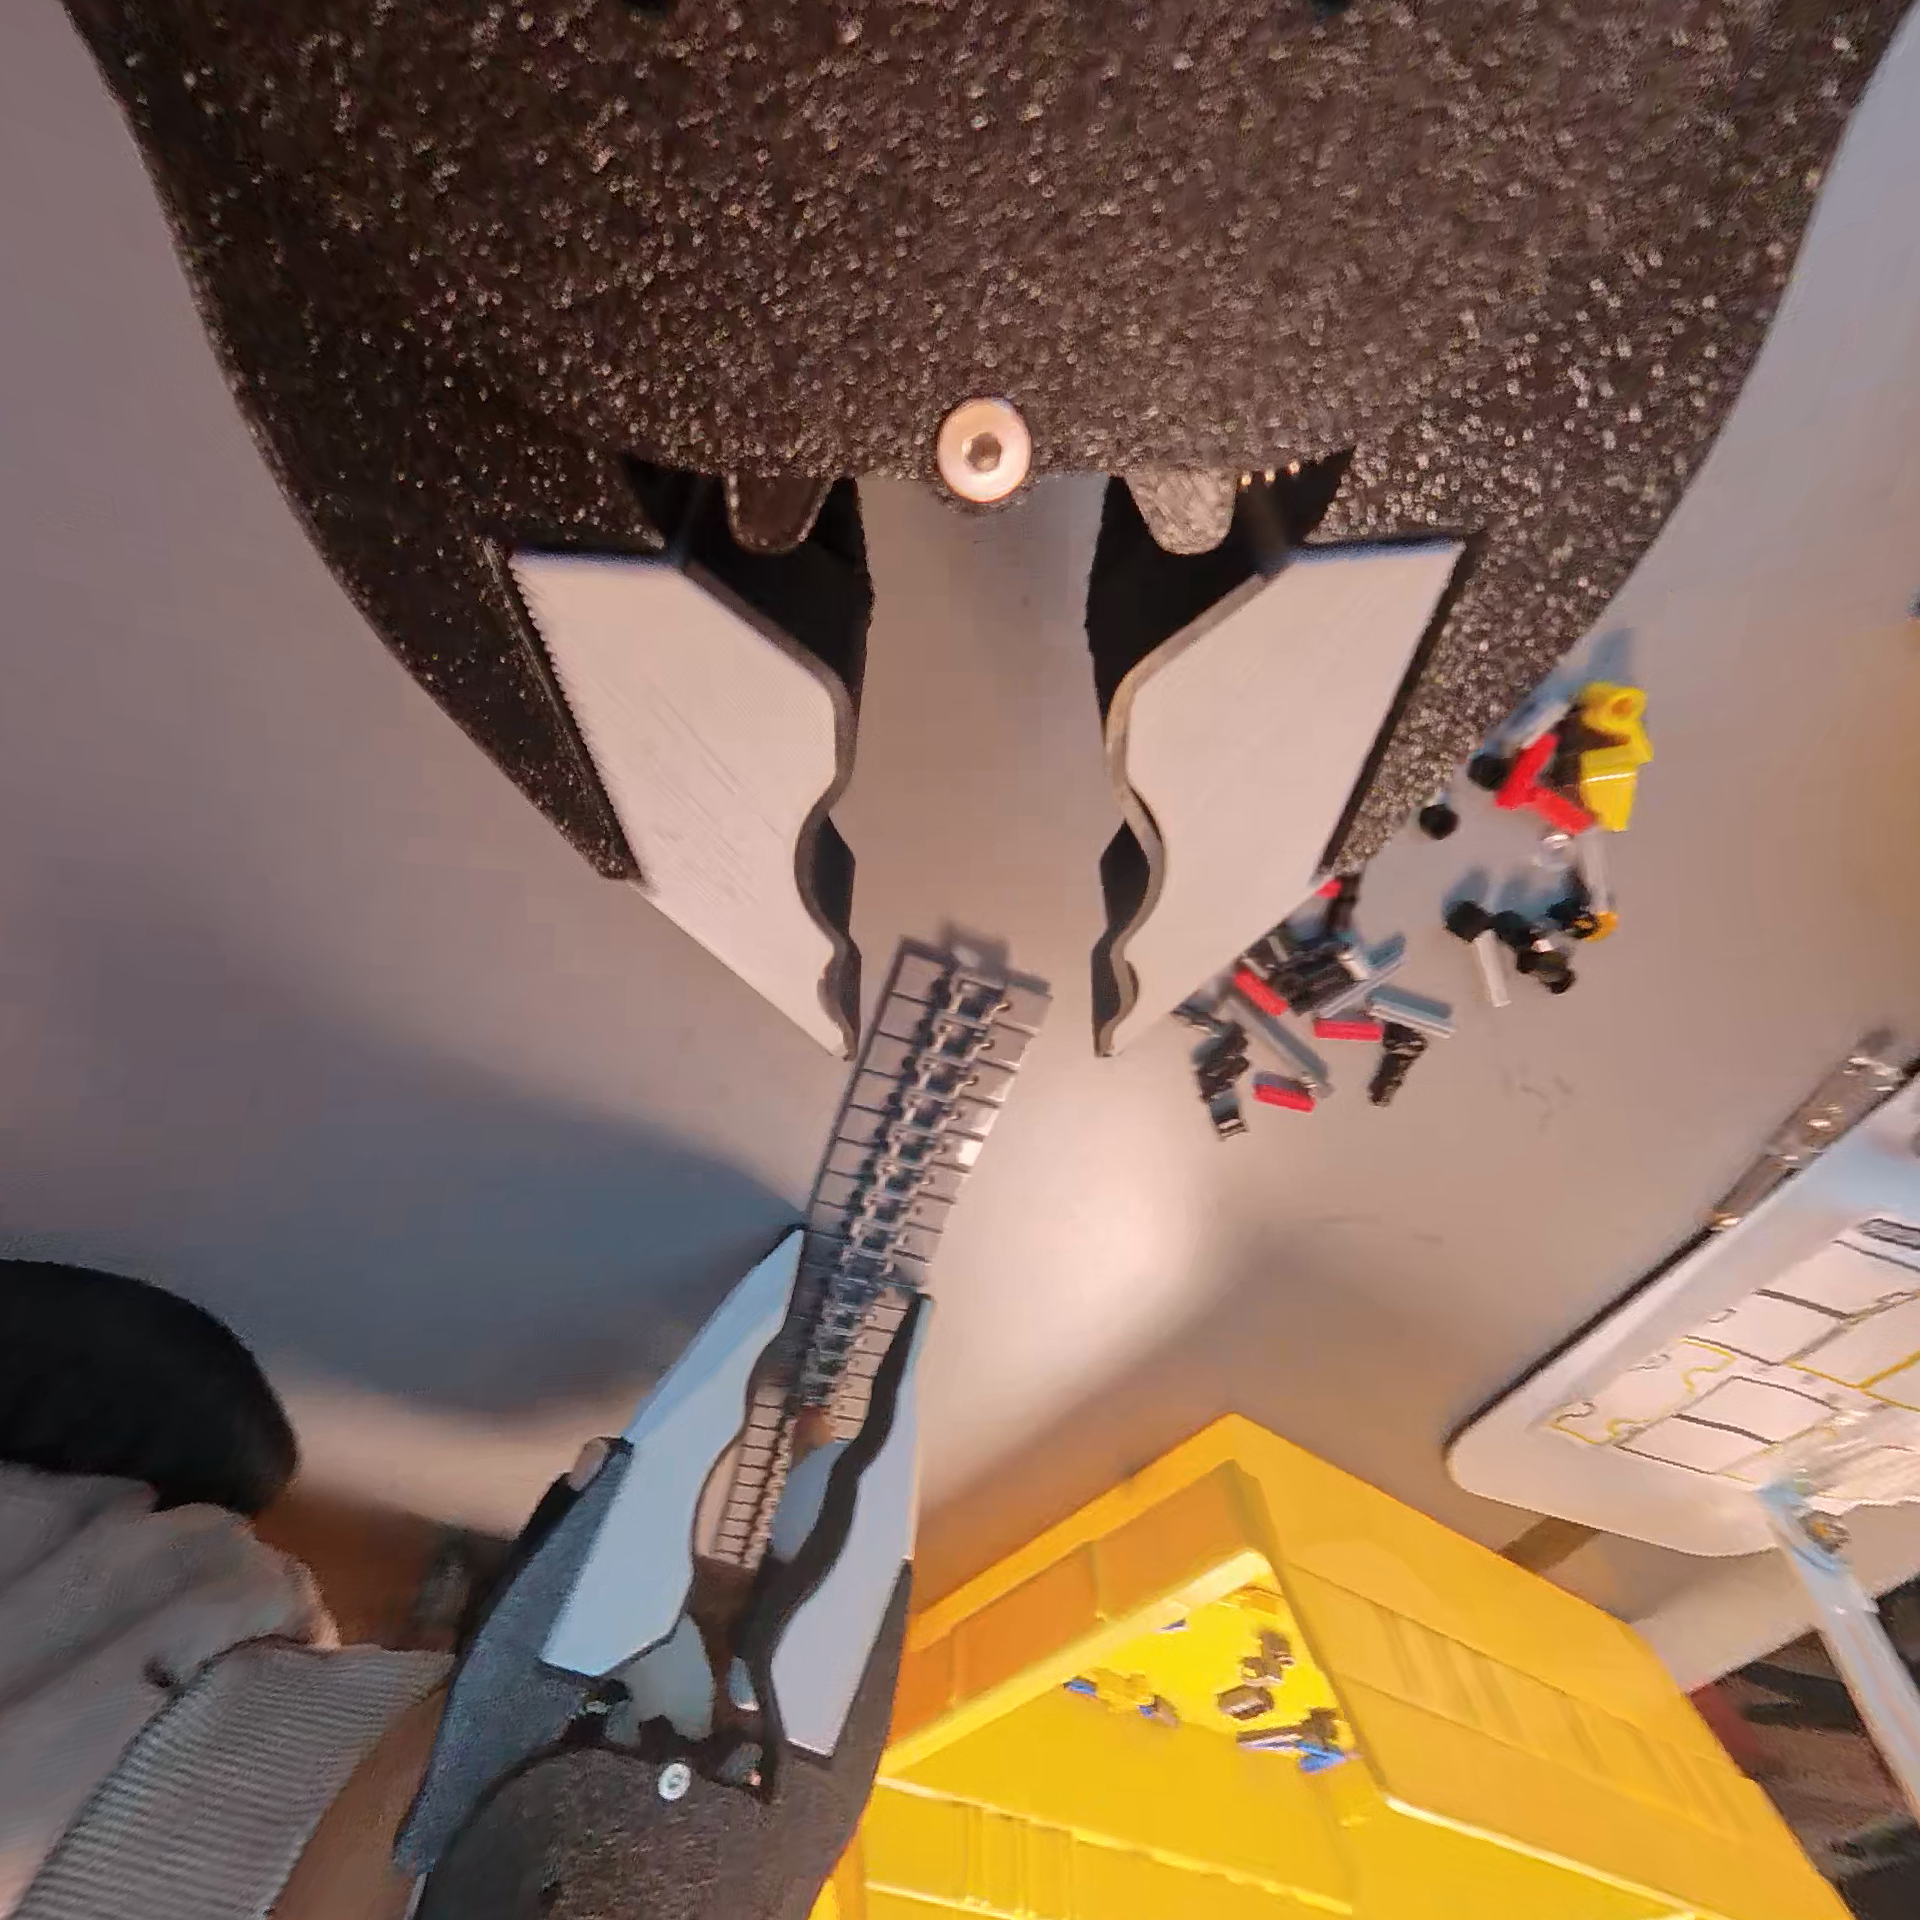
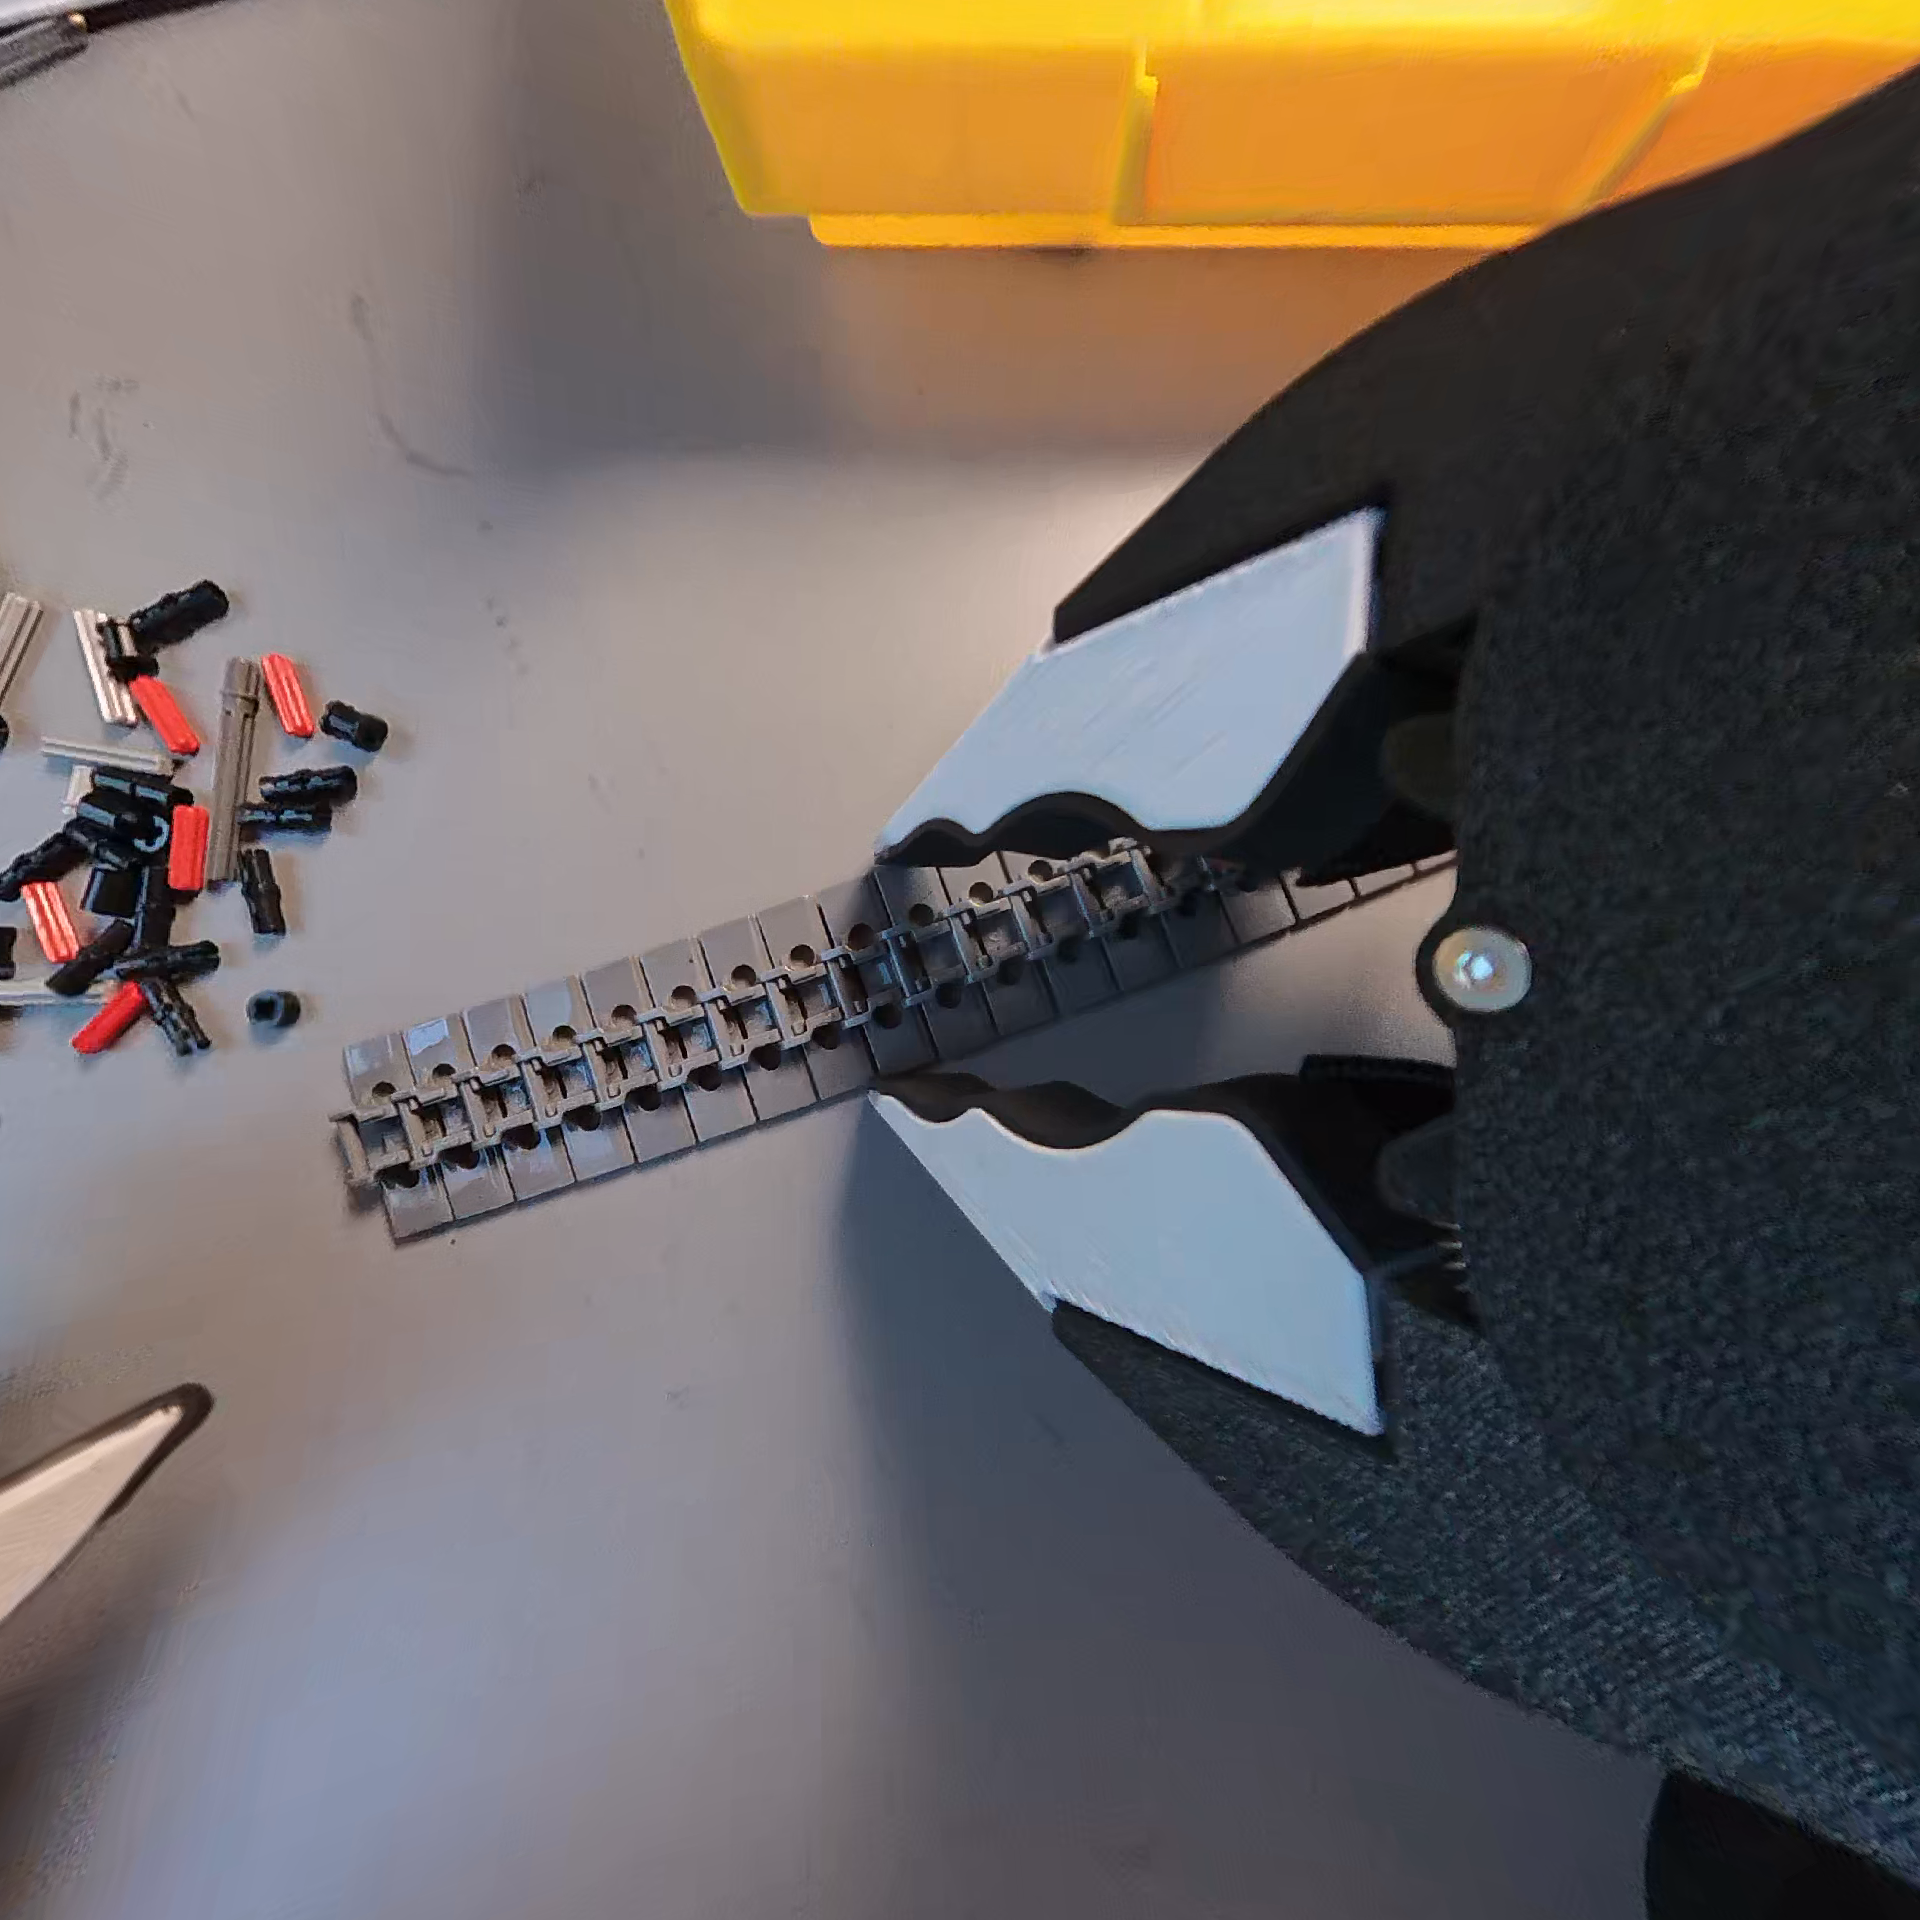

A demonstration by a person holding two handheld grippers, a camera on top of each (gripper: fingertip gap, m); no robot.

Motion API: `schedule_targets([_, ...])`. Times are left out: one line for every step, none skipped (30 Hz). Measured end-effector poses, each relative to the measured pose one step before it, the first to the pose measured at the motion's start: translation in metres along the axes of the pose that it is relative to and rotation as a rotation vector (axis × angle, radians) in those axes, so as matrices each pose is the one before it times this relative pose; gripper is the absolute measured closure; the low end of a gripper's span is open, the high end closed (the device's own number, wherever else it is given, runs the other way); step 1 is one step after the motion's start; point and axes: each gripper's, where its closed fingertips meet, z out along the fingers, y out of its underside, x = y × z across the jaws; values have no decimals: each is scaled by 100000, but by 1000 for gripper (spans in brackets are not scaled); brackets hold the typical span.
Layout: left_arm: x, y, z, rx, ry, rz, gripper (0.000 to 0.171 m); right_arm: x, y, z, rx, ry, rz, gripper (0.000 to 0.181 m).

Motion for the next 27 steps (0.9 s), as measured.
schedule_targets([401,197,142,-1493,1812,-806,127,-254,-38,-83,102,900,-2570,145])
schedule_targets([159,176,128,-1313,508,-189,126,-348,-169,-142,741,360,-1951,144])
schedule_targets([223,157,110,-1175,1316,-190,126,-426,-354,-238,1677,-240,-1205,144])
schedule_targets([287,162,103,-1130,2011,-836,126,-501,-426,-300,1935,-713,-1302,144])
schedule_targets([304,136,90,-975,2262,-1204,124,-432,-571,-370,2737,-102,-1799,144])
schedule_targets([405,146,82,-958,2891,-1230,123,-436,-716,-396,3304,-165,-1603,145])
schedule_targets([608,176,92,-1188,4269,-1340,123,-537,-668,-338,2758,-940,-1186,145])
schedule_targets([741,158,116,-1072,5109,-1866,122,-583,-538,-216,1892,-991,-1525,145])
schedule_targets([727,14,140,-326,4801,-2535,119,-693,-486,-102,1512,-1177,-2467,145])
schedule_targets([775,-108,148,470,4761,-2584,116,-883,-682,-40,2432,-1733,-3196,145])
schedule_targets([961,-179,153,974,5833,-2431,113,-957,-948,21,3545,-2148,-2795,145])
schedule_targets([1133,-218,182,1321,6981,-2706,111,-782,-1047,126,3768,-1359,-2119,145])
schedule_targets([1254,-170,201,1214,7911,-2840,112,-629,-826,237,2237,-776,-1920,145])
schedule_targets([1184,-137,177,1131,7592,-2172,120,-328,-603,254,1090,924,-2828,145])
schedule_targets([517,-68,91,624,3233,-686,134,-275,-448,213,780,882,-3148,145])
schedule_targets([11,4,-50,-162,-51,380,149,-289,-296,111,602,86,-1656,145])
schedule_targets([9,-131,-176,549,161,-78,151,140,-142,0,515,2111,-1192,145])
schedule_targets([-78,-203,-246,855,-454,422,153,331,-250,-192,2393,2826,-433,145])
schedule_targets([-152,69,-259,-895,-1528,1854,155,760,-243,-451,3183,4222,1610,154])
schedule_targets([-220,345,-249,-2803,-2497,3035,155,907,-94,-652,3101,3364,3095,148])
schedule_targets([-98,436,-269,-3326,-1823,3362,155,859,79,-753,2490,1763,5044,139])
schedule_targets([83,375,-298,-2963,-700,3260,155,791,230,-728,1822,520,6306,125])
schedule_targets([51,394,-321,-2984,-759,3352,156,670,376,-642,1197,-366,6127,117])
schedule_targets([17,566,-321,-4080,-836,3526,156,647,440,-514,1135,120,3999,116])
schedule_targets([-2,653,-304,-4380,-944,3579,156,841,560,-345,241,2380,1273,116])
schedule_targets([88,586,-280,-3631,-350,2955,156,811,798,-149,-1723,2914,-411,117])
schedule_targets([132,496,-262,-2753,-9,2541,157,486,1014,28,-3601,1282,-532,116])
